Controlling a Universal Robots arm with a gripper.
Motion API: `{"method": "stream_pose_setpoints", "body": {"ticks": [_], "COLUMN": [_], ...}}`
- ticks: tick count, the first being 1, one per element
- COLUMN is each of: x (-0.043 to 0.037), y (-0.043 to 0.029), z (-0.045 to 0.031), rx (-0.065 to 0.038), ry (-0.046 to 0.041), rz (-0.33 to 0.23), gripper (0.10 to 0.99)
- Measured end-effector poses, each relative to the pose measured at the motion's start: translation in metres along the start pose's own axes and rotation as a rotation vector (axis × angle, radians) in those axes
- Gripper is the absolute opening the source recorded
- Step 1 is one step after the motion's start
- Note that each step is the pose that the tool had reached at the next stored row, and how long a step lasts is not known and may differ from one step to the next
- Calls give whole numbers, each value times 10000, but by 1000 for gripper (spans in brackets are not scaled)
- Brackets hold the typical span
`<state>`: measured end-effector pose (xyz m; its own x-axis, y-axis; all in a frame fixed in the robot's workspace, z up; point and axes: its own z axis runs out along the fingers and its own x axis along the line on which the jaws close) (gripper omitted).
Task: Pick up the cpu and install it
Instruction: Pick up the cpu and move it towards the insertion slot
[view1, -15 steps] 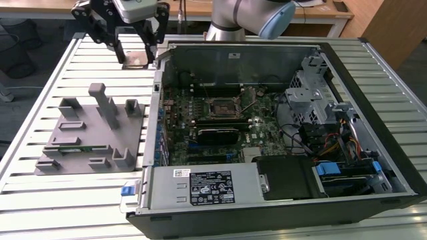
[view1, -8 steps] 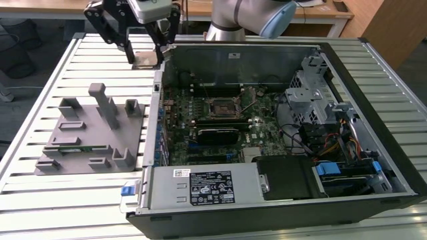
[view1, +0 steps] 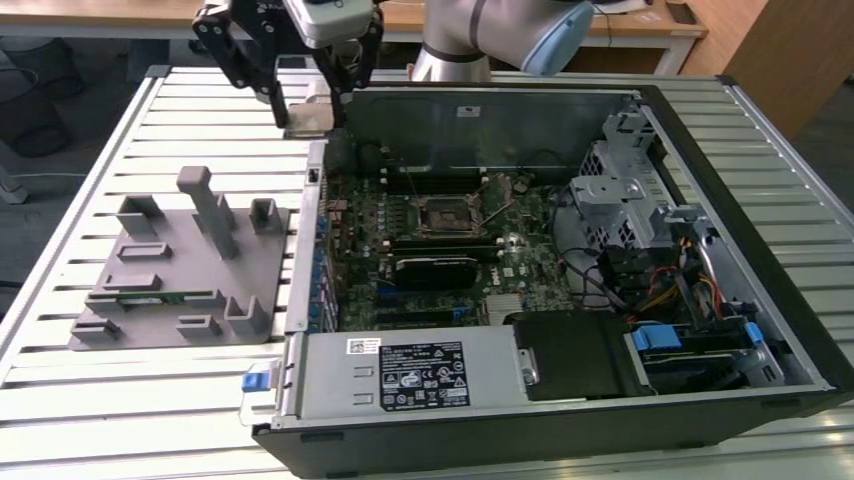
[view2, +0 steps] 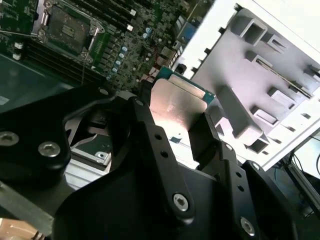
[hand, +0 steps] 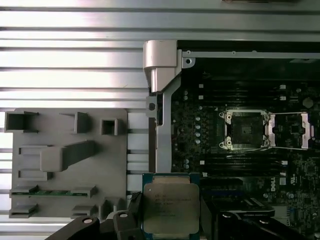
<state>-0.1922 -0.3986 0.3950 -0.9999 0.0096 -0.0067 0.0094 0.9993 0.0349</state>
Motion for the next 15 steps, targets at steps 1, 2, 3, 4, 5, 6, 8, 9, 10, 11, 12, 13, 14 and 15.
{"method": "stream_pose_setpoints", "body": {"ticks": [1,2,3,4,5,6,8,9,10,11,12,13,14,15], "x": [-27,-55,-78,-105,-133,-171,-244,-278,-312,-347,-383,-420,-458,-492], "y": [0,0,1,1,1,2,6,8,10,12,14,17,21,24], "z": [1,2,3,4,4,5,7,8,9,10,13,15,16,18], "rx": [0,0,0,0,0,0,0,0,0,0,0,0,0,0], "ry": [0,1,0,0,0,0,-2,-2,-3,-3,-4,-5,-5,-7], "rz": [1,0,2,3,5,6,4,4,6,7,6,5,7,8], "gripper": [541,541,541,541,541,541,541,541,541,541,541,541,541,541]}}
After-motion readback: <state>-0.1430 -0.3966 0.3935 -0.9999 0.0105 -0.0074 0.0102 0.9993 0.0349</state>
